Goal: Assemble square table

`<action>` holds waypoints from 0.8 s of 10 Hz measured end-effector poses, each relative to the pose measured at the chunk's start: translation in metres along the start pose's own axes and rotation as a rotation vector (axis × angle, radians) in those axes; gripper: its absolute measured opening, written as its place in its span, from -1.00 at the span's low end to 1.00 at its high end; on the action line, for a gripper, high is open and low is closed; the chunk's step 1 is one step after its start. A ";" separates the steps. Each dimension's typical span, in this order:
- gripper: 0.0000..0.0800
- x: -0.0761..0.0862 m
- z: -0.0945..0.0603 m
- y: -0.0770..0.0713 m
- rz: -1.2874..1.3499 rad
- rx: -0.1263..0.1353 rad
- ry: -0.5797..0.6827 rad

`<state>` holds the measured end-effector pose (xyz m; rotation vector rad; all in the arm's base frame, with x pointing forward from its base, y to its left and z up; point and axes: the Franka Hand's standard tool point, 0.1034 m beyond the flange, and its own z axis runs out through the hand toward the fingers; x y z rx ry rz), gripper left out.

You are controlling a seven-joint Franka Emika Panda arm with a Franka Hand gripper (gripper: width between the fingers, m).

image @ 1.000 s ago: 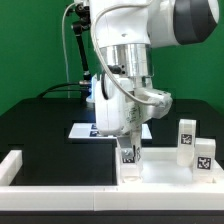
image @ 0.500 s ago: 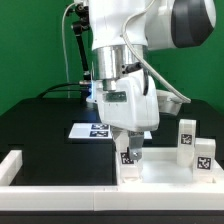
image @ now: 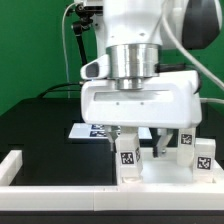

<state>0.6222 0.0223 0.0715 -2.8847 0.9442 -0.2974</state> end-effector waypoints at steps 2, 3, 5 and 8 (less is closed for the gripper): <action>0.33 0.001 0.001 0.003 0.024 -0.003 -0.001; 0.00 0.001 0.002 0.003 0.025 -0.003 -0.001; -0.28 -0.003 0.005 0.010 0.216 -0.018 -0.018; -0.28 -0.005 0.007 0.005 0.568 -0.032 -0.051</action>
Offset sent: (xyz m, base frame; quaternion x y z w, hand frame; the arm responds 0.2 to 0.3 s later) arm 0.0000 0.0000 0.0000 0.0000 0.0000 0.1938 0.9810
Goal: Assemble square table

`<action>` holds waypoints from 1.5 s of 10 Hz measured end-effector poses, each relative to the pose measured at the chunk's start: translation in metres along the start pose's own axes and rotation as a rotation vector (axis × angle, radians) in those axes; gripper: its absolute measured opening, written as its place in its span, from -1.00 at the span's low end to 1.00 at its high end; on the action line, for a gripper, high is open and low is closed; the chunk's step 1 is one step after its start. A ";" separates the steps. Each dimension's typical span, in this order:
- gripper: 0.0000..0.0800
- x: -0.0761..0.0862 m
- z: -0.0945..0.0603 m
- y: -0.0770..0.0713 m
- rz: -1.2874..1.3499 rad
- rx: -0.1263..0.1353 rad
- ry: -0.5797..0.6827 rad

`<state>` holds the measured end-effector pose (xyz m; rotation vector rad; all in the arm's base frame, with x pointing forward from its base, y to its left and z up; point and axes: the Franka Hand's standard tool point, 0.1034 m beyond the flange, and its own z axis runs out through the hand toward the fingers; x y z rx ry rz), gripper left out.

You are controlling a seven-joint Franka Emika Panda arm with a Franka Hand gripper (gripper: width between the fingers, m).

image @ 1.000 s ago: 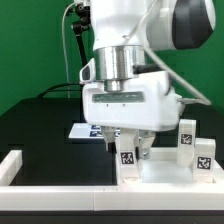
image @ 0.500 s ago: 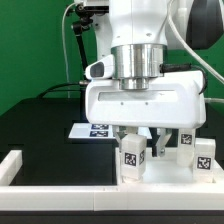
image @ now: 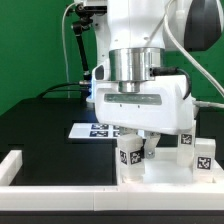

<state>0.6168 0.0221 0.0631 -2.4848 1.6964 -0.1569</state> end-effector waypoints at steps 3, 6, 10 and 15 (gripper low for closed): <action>-0.28 0.003 0.001 -0.008 0.486 0.033 -0.094; -0.28 0.006 0.001 -0.008 0.627 0.048 -0.124; 0.48 0.005 -0.008 -0.001 0.051 0.072 -0.104; 0.62 0.016 -0.014 -0.007 -0.510 -0.004 -0.077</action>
Offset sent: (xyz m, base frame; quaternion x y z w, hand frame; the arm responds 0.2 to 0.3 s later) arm 0.0324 0.0041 0.0030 0.1141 -0.1706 0.2968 0.9326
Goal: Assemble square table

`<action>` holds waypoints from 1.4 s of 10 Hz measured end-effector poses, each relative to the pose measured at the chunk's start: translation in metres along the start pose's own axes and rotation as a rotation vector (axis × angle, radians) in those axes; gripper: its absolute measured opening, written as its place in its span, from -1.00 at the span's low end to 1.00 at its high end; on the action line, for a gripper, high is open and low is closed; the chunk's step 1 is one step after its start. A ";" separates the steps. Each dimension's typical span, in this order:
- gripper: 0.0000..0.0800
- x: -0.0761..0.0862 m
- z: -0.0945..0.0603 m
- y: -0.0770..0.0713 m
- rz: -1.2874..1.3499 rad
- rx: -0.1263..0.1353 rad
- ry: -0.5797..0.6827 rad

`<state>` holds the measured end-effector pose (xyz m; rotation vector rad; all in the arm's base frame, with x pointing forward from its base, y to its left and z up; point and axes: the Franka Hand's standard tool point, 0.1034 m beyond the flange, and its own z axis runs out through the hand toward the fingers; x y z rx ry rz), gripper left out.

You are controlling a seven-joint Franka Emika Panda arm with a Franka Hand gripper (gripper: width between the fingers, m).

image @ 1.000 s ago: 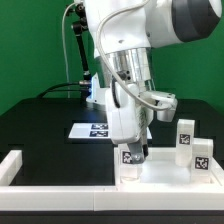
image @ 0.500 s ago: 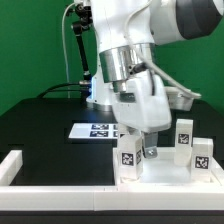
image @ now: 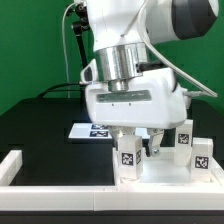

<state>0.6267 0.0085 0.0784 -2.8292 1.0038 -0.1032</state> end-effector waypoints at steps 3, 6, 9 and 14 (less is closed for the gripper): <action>0.35 0.001 0.003 -0.002 -0.053 -0.026 0.000; -0.08 0.000 0.005 0.001 0.143 -0.033 -0.004; -0.26 0.001 0.004 0.002 0.394 -0.028 -0.002; -0.27 -0.001 0.006 0.007 1.012 0.057 -0.008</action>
Offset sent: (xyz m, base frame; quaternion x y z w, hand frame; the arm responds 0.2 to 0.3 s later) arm 0.0000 0.0000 0.0000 0.0000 0.0000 0.0000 1.0000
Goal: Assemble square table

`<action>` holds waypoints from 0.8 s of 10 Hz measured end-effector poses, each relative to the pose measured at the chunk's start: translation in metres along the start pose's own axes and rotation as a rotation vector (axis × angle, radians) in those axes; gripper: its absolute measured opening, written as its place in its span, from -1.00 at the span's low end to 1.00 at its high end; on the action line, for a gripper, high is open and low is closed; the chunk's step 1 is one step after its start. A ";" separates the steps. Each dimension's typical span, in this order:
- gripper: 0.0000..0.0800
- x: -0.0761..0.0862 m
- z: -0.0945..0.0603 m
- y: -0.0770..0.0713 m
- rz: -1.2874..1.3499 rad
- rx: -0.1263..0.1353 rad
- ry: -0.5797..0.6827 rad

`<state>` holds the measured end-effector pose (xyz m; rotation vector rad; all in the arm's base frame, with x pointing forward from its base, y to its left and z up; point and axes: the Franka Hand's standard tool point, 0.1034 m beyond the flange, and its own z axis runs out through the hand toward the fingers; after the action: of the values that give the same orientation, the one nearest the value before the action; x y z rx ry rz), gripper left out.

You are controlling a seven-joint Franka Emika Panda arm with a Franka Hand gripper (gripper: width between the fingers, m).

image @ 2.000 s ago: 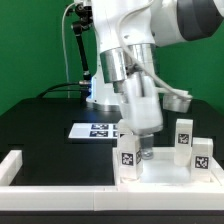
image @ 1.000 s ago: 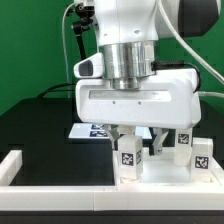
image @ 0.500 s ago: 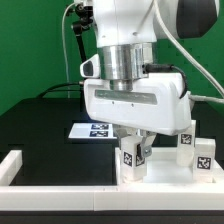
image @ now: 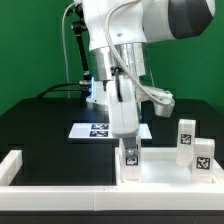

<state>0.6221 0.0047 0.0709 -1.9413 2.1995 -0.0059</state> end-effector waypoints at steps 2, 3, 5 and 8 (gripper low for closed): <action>-0.26 -0.002 -0.001 0.000 -0.163 -0.010 0.012; -0.26 -0.010 -0.002 -0.002 -0.464 -0.030 0.027; 0.27 -0.007 0.000 0.002 -0.617 -0.048 0.018; 0.60 -0.005 0.000 0.001 -0.843 -0.057 0.021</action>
Offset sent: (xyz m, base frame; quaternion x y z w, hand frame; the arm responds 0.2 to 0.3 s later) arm -0.0133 0.0205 -0.0064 -0.0621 -0.0541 -0.4060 0.9101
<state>0.6215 0.0095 0.0712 -2.7356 1.2409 -0.0916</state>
